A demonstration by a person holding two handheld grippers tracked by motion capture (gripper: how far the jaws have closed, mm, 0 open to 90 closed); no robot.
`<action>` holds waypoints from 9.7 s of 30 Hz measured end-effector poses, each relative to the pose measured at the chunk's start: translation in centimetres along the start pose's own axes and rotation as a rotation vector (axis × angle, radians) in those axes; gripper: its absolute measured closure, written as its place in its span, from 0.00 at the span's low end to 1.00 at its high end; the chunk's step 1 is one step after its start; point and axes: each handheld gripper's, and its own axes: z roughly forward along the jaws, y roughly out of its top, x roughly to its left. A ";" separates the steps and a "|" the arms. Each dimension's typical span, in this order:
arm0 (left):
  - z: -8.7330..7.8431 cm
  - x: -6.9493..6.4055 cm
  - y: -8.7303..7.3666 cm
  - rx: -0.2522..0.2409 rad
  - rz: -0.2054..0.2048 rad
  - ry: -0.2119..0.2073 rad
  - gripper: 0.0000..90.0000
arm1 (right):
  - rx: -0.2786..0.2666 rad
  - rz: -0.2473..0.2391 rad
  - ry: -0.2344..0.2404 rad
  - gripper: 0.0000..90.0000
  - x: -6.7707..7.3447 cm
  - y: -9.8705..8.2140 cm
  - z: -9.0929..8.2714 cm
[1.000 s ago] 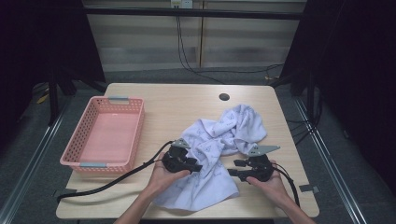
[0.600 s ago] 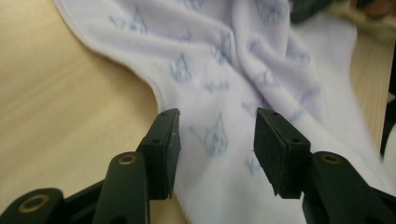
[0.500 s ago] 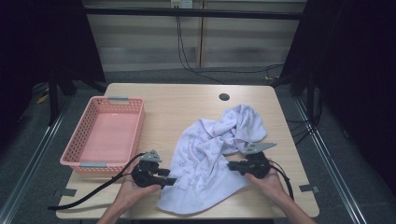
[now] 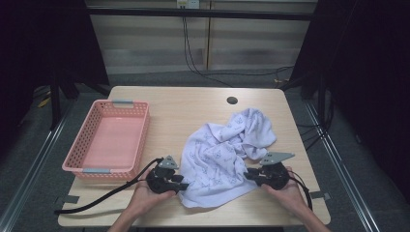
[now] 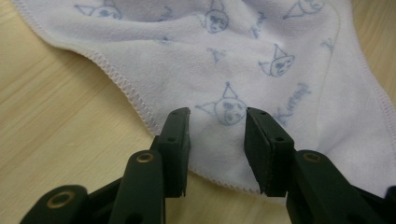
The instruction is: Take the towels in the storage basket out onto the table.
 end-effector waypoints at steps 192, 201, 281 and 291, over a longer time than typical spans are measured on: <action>-1.6 -2.2 -2.5 -0.001 -0.027 -0.123 0.84 | 0.041 0.052 -0.005 0.79 2.0 -4.6 -4.9; -1.5 0.6 0.9 -0.163 -0.101 -0.069 0.78 | -0.074 0.122 -0.135 0.61 -4.4 -0.4 -2.7; -3.4 5.6 10.3 -0.306 -0.040 0.110 0.69 | -0.264 0.163 -0.212 0.53 -10.1 6.3 -4.8; -1.1 1.5 2.4 -0.154 -0.074 0.046 0.69 | -0.124 0.127 -0.055 0.47 -3.2 -0.7 -4.6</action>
